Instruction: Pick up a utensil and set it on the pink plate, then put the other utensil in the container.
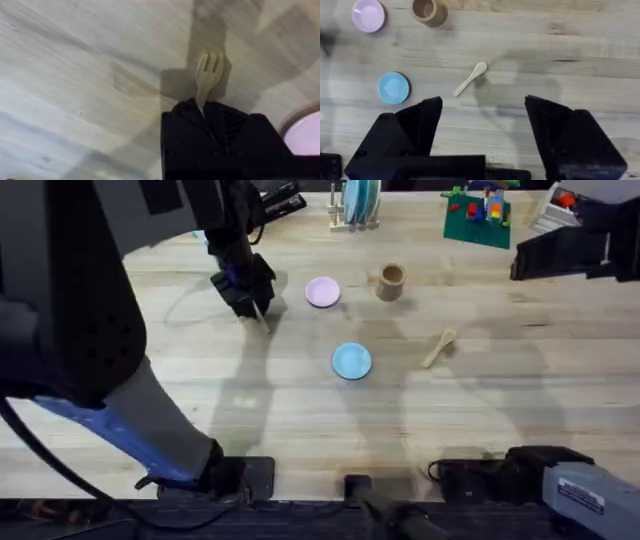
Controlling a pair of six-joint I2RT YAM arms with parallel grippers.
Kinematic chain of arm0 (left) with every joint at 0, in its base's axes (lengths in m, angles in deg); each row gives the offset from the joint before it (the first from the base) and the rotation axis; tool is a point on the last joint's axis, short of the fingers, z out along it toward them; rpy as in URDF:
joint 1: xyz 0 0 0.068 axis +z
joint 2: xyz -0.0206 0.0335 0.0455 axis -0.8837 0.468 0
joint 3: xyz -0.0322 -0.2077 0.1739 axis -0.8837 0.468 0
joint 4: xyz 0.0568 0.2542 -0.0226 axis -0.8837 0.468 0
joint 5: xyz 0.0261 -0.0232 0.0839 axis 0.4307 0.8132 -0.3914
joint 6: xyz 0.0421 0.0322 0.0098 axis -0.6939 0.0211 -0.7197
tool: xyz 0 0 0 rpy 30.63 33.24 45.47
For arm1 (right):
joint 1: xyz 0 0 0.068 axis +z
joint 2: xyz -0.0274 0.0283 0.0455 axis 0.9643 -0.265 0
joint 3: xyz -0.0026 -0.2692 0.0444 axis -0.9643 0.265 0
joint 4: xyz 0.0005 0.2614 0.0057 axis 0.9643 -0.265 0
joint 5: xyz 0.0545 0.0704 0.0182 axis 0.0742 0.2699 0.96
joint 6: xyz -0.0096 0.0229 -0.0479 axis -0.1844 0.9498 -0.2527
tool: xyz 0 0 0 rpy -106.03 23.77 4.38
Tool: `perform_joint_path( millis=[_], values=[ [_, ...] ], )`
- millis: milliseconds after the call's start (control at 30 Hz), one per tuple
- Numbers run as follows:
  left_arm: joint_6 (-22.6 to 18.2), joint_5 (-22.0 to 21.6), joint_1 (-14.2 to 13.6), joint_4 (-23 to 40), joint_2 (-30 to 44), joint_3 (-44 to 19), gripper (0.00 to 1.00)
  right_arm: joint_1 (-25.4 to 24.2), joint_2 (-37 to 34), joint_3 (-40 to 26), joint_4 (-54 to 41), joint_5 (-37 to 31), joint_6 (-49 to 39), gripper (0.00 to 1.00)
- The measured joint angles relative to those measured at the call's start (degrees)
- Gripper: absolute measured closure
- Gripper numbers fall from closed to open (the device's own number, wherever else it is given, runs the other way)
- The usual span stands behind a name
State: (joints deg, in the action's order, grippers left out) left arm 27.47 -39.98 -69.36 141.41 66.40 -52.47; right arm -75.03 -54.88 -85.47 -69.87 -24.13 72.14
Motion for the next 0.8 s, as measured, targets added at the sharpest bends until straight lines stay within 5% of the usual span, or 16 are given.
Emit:
perform_joint_path(
  millis=[233, 400, 600, 800],
  values=[
    [-11.0, 2.0, -0.6, 6.0, -2.0, -6.7, 0.96, 0.0, 0.0, 0.0, 0.0, 0.0, 0.0, 0.007],
    [-22.5, 4.7, -2.6, 10.8, -4.8, -15.5, 0.96, 0.0, 0.0, 0.0, 0.0, 0.0, 0.0, 0.007],
    [-37.7, 6.8, -6.6, 12.4, -5.2, -20.2, 0.96, 0.0, 0.0, 0.0, 0.0, 0.0, 0.0, 0.006],
    [-48.5, 7.5, -11.5, 12.8, -5.2, -20.3, 0.96, 0.0, 0.0, 0.0, 0.0, 0.0, 0.0, 0.007]
  ],
)
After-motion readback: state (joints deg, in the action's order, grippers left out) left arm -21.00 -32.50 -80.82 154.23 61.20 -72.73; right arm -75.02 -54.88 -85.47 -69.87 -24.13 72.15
